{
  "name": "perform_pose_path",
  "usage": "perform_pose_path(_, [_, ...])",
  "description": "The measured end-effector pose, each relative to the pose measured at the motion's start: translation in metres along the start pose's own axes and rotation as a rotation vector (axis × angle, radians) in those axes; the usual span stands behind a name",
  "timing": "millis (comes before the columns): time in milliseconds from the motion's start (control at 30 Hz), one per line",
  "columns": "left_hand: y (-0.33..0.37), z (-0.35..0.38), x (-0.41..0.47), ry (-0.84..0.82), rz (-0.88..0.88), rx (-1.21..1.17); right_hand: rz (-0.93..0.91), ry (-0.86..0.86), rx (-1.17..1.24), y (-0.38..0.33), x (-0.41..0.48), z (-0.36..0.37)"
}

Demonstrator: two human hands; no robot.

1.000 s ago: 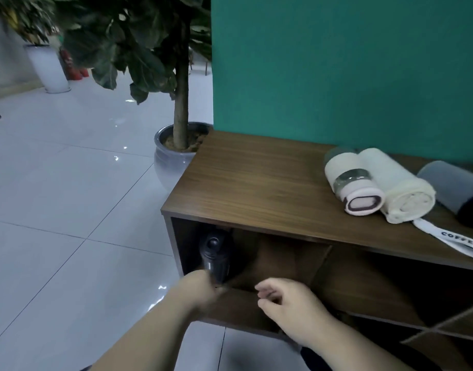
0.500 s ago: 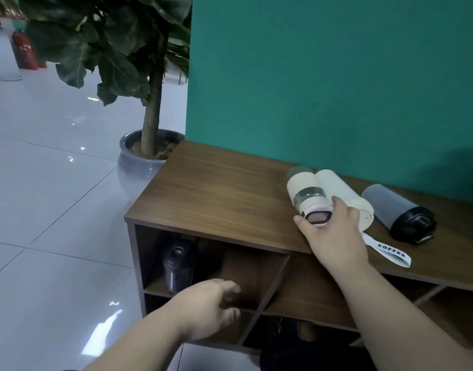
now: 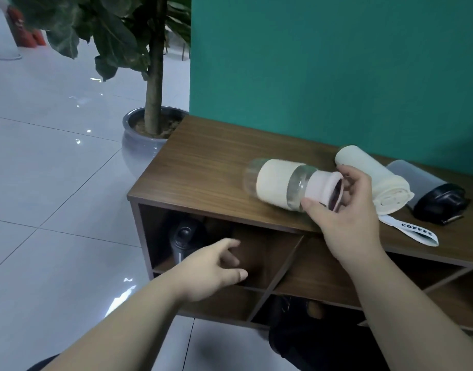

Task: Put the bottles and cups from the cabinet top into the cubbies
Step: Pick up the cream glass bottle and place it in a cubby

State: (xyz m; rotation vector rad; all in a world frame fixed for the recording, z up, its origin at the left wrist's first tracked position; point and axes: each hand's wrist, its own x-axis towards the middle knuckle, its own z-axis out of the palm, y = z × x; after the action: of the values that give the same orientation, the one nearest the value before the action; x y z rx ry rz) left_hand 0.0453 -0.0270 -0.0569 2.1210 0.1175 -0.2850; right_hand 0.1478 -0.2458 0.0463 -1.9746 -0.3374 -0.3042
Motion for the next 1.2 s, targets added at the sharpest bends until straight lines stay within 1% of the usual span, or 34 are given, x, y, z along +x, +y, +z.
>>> perform_pose_path(67, [-0.009,-0.005,-0.003,-0.017,-0.031,-0.119,-0.087,-0.130,0.224,-0.003,-0.021,-0.009])
perform_pose_path(100, [-0.015,-0.005,-0.004,-0.028,-0.026,-0.187,-0.113,-0.196,0.278,-0.001,-0.033,-0.012])
perform_pose_path(133, [-0.022,-0.004,-0.004,-0.043,-0.012,-0.258,-0.118,-0.255,0.283,0.000,-0.044,-0.013])
perform_pose_path(200, [-0.034,0.003,-0.005,-0.092,0.009,-0.334,-0.103,-0.354,0.163,0.007,-0.063,-0.009])
perform_pose_path(300, [-0.045,0.022,-0.006,-0.151,-0.023,-0.204,-0.075,-0.452,-0.129,0.024,-0.078,0.004])
perform_pose_path(367, [-0.052,0.039,-0.003,-0.117,-0.052,-0.088,-0.059,-0.538,-0.249,0.039,-0.085,0.017])
perform_pose_path(467, [-0.063,0.061,0.006,-0.045,-0.118,-0.007,-0.066,-0.648,-0.316,0.062,-0.095,0.038])
perform_pose_path(600, [-0.073,0.082,0.029,0.025,-0.085,-0.027,-0.097,-0.655,-0.378,0.079,-0.090,0.067])
perform_pose_path(767, [-0.105,0.092,0.067,0.185,-0.127,-0.037,0.162,-0.664,-0.203,0.104,-0.066,0.093])
perform_pose_path(833, [-0.111,0.093,0.077,0.222,-0.122,0.005,0.197,-0.689,-0.191,0.113,-0.061,0.102])
perform_pose_path(900, [-0.114,0.097,0.086,0.255,-0.116,-0.011,0.212,-0.693,-0.192,0.120,-0.058,0.110])
perform_pose_path(1000, [-0.128,0.108,0.098,0.298,-0.127,-0.044,0.232,-0.657,-0.189,0.126,-0.054,0.116])
perform_pose_path(1100, [-0.124,0.110,0.100,0.357,-0.132,-0.029,0.256,-0.604,-0.165,0.132,-0.048,0.119])
perform_pose_path(1200, [-0.126,0.115,0.103,0.374,-0.165,-0.034,0.275,-0.553,-0.167,0.138,-0.045,0.122])
